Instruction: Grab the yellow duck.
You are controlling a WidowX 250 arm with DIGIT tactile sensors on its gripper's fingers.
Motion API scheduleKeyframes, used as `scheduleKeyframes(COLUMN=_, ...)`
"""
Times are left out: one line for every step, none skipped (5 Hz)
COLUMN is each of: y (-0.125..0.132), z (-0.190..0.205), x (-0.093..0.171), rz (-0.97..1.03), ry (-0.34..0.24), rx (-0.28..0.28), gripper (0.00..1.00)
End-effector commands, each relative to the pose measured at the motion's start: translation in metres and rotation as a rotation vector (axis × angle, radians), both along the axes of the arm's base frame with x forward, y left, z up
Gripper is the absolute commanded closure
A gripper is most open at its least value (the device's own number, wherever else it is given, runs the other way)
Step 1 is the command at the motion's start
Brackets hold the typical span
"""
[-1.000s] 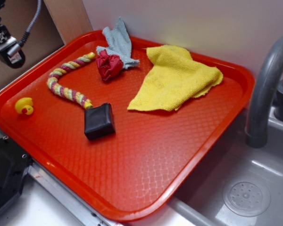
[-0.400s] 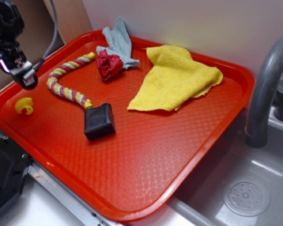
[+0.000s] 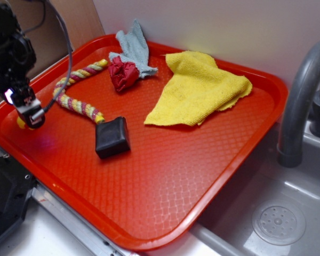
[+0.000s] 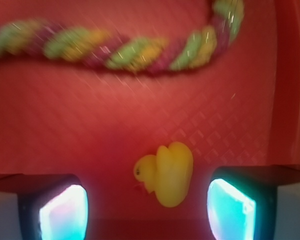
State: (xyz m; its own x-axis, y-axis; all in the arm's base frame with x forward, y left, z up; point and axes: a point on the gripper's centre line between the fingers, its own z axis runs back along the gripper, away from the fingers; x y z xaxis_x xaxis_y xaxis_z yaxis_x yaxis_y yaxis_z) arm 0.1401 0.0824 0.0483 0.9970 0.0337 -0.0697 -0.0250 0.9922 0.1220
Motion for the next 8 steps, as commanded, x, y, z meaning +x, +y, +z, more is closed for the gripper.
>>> scheduleKeyframes(y=0.015, z=-0.021, x=0.000, rz=0.014, ry=0.031, rx=0.078, gripper=0.00)
scheduleKeyframes(y=0.012, z=-0.029, x=0.001, rz=0.010, ry=0.047, rx=0.091, gripper=0.00)
scheduleKeyframes(y=0.010, z=-0.035, x=0.000, rz=0.010, ry=0.060, rx=0.117, gripper=0.88)
scheduleKeyframes(y=0.009, z=-0.032, x=-0.002, rz=0.006, ry=0.053, rx=0.104, gripper=1.00)
scheduleKeyframes(y=0.010, z=-0.032, x=-0.003, rz=0.007, ry=0.050, rx=0.094, gripper=1.00)
scheduleKeyframes(y=0.009, z=-0.026, x=0.000, rz=-0.001, ry=0.018, rx=0.110, gripper=1.00)
scheduleKeyframes(y=-0.002, z=0.007, x=0.014, rz=0.018, ry=-0.063, rx=0.096, gripper=1.00)
scheduleKeyframes(y=-0.028, z=0.059, x=0.031, rz=0.064, ry=-0.154, rx=0.006, gripper=1.00)
